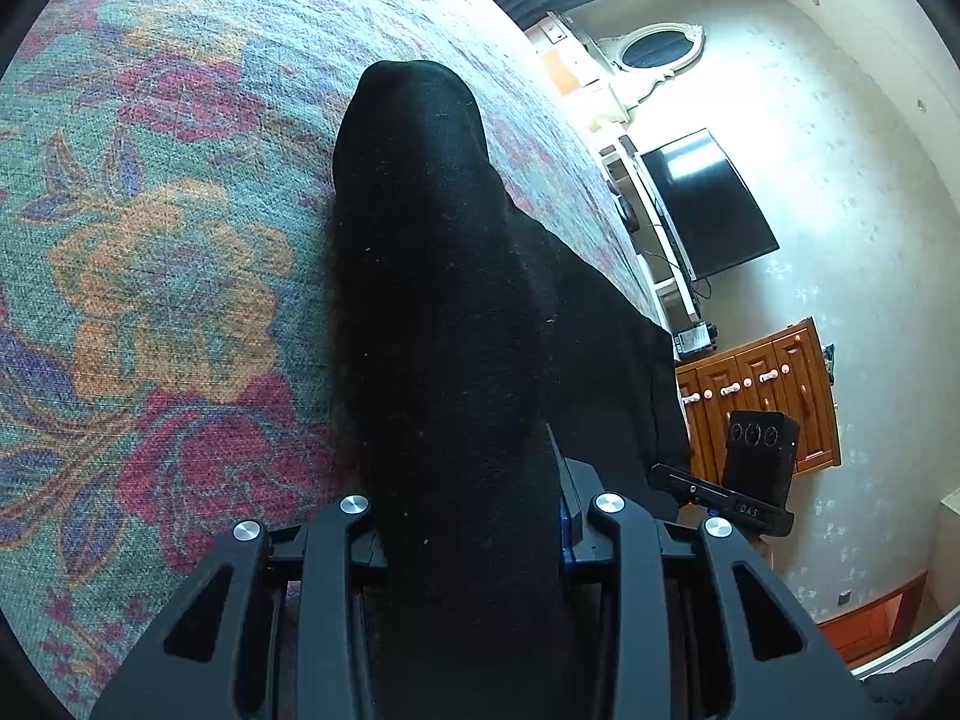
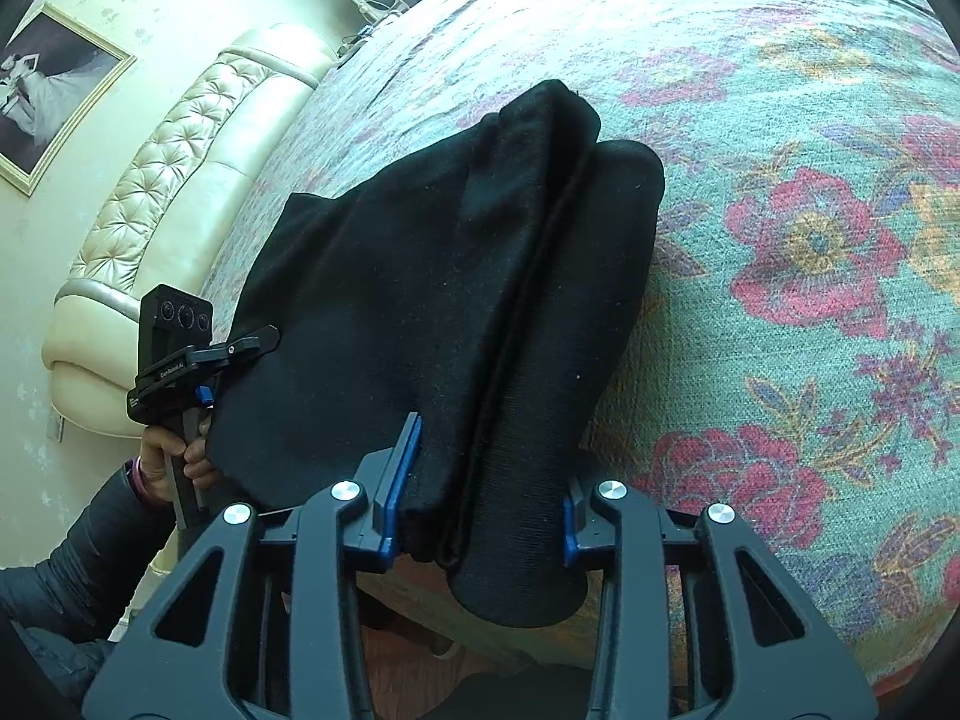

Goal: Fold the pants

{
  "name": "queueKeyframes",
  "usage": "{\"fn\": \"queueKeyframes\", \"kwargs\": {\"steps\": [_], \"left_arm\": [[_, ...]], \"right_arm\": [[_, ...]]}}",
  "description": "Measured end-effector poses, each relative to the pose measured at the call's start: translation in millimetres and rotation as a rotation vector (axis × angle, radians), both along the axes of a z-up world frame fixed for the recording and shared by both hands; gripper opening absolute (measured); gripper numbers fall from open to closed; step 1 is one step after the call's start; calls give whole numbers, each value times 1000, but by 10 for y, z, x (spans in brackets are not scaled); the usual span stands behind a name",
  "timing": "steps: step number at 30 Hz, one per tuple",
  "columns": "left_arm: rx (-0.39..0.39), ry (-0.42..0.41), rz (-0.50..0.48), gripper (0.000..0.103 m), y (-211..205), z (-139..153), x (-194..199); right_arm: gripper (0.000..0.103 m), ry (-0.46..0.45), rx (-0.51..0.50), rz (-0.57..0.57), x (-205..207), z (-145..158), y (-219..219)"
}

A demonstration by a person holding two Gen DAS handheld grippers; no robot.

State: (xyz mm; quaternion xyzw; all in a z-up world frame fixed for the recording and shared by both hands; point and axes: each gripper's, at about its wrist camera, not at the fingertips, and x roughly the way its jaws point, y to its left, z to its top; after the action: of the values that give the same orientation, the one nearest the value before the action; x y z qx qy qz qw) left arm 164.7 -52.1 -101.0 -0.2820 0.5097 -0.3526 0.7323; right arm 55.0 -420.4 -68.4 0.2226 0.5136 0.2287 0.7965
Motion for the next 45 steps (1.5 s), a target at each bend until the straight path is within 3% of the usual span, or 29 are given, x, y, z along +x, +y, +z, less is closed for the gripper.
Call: {"fn": "queueKeyframes", "kwargs": {"steps": [6,21,45], "left_arm": [[-4,2,4,34,25,-1,0],[0,3,-4,33,105,37,49],[-3,1,88,33,463,94,90]], "right_arm": [[35,-33,-77,9,-25,41,180],[35,-37,-57,-6,-24,12,163],[34,-41,-24,39,115,-52,278]]}}
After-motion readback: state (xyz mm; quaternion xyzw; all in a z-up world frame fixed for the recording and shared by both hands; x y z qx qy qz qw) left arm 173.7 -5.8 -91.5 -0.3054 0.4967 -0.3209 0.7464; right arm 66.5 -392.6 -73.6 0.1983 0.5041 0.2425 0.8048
